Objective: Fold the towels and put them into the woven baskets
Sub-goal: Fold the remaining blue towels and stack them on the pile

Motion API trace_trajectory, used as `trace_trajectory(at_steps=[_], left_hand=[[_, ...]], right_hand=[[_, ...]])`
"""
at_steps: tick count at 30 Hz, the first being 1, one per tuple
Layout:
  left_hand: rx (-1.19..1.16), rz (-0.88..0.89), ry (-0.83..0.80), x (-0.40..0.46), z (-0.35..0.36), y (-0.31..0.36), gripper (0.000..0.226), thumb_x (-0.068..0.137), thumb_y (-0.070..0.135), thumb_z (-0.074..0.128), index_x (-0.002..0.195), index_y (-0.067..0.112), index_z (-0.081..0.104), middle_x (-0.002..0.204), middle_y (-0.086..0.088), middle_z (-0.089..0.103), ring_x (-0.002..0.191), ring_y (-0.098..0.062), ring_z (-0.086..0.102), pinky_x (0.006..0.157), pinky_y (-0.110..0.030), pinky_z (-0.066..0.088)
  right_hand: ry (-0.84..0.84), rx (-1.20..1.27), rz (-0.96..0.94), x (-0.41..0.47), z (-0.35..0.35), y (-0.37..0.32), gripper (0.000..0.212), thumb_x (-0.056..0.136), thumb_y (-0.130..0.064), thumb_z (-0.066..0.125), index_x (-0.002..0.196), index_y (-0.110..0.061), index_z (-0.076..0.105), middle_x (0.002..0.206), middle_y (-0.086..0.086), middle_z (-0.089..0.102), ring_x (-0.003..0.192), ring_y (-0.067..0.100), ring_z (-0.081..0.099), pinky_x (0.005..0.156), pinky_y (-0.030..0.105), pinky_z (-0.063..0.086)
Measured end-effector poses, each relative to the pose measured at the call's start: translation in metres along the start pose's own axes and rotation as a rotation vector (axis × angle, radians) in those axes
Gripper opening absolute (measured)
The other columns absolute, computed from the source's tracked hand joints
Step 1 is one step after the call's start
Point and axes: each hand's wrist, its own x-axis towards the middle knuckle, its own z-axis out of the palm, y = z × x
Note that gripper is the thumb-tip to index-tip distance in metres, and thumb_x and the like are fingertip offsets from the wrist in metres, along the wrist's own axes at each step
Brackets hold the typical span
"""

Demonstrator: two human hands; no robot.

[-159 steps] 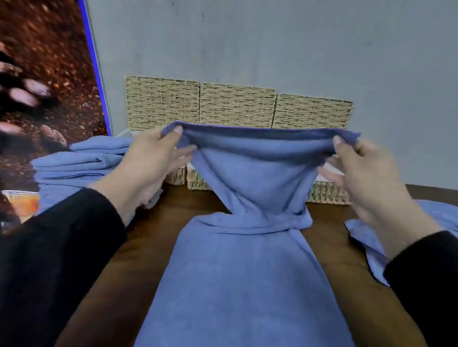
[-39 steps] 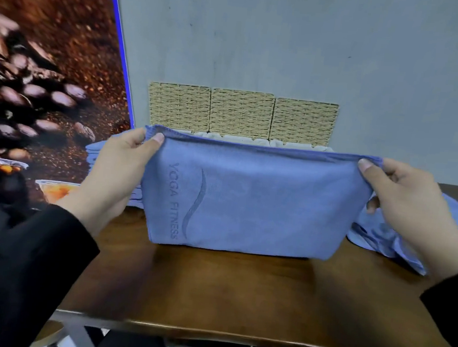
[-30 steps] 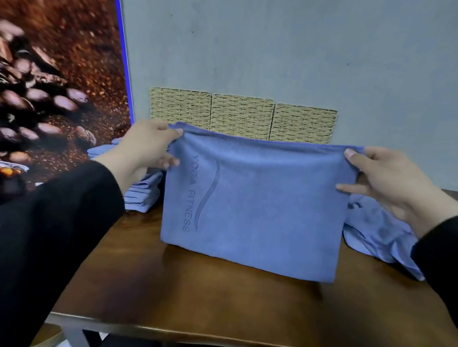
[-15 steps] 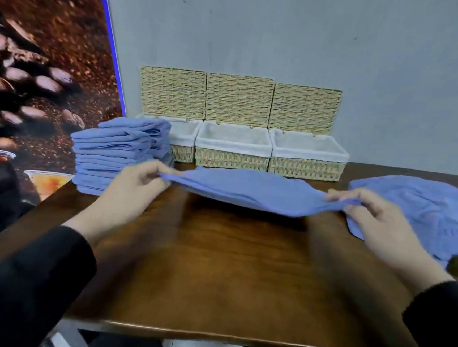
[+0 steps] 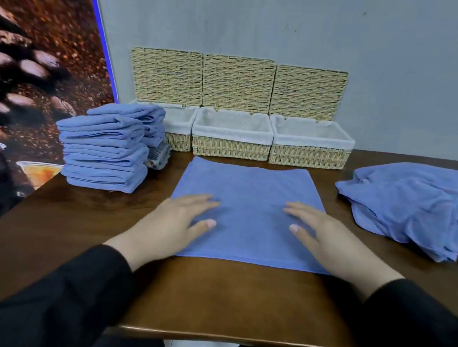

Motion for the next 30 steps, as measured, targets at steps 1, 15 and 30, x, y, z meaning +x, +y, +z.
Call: trace_trajectory(at_steps=[1,15,30], left_hand=[[0.056,-0.026,-0.076,-0.001,0.007,0.002,0.078,0.089,0.081,0.014,0.152,0.043,0.038,0.163,0.019,0.025,0.151,-0.001,0.019,0.124,-0.029,0.015],[0.073,-0.086,0.007,0.114,0.003,0.030,0.046,0.107,0.037,0.042,0.152,0.026,0.042,0.155,0.000,0.046,0.142,-0.022,0.042,0.113,-0.041,0.038],[0.203,-0.214,-0.129,0.147,0.038,-0.018,0.070,0.100,0.069,0.014,0.161,0.035,0.011,0.169,0.011,0.003,0.156,-0.012,0.000,0.126,-0.050,-0.001]], right_hand=[[-0.101,-0.057,0.003,0.000,0.006,-0.001,0.051,0.105,-0.047,0.040,0.155,-0.039,0.032,0.161,-0.027,0.018,0.149,-0.011,0.008,0.126,0.025,0.012],[-0.120,-0.071,0.035,0.093,-0.006,-0.020,0.048,0.111,-0.026,0.032,0.158,-0.018,0.031,0.166,-0.004,0.026,0.153,0.013,0.022,0.121,0.025,0.016],[-0.106,-0.234,0.280,0.131,0.016,0.061,0.085,0.096,-0.072,0.008,0.163,-0.020,0.005,0.170,-0.008,-0.002,0.156,0.009,-0.002,0.127,0.044,-0.003]])
